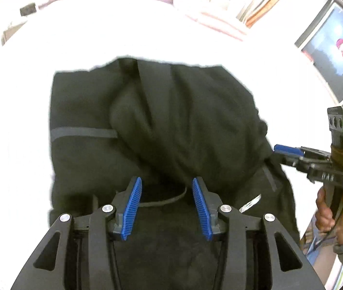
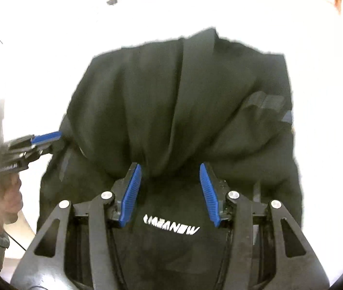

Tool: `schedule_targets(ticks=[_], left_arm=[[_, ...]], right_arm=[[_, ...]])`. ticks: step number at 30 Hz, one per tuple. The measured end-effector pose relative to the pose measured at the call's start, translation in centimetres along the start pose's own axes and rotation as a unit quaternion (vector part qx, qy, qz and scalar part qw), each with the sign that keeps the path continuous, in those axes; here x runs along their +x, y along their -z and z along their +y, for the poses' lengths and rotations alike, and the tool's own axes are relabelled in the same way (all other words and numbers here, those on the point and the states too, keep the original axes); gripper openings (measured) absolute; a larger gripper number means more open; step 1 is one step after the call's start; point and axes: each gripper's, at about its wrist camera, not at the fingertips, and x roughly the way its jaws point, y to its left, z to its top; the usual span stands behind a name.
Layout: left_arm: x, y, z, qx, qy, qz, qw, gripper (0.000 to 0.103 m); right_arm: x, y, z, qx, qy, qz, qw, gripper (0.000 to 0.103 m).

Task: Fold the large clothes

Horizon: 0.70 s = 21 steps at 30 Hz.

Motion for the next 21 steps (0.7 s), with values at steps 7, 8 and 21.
schedule_targets(ticks=[7, 8, 21], left_arm=[[2.1, -6.0, -3.4, 0.038, 0.004, -0.044, 0.9983, 0.063], [3.5, -6.3, -3.4, 0.033, 0.01, -0.036, 0.9988, 0.062], [11.1, -3.2, -3.3, 0.07, -0.081, 0.014, 0.9942, 0.064]], right_arm=[[-0.6, -7.9, 1.3, -0.013, 0.029, -0.067, 0.997, 0.055], [0.9, -8.6, 1.6, -0.019, 0.03, -0.057, 0.998, 0.055], [10.8, -5.1, -1.1, -0.018, 0.046, 0.023, 0.999, 0.055]])
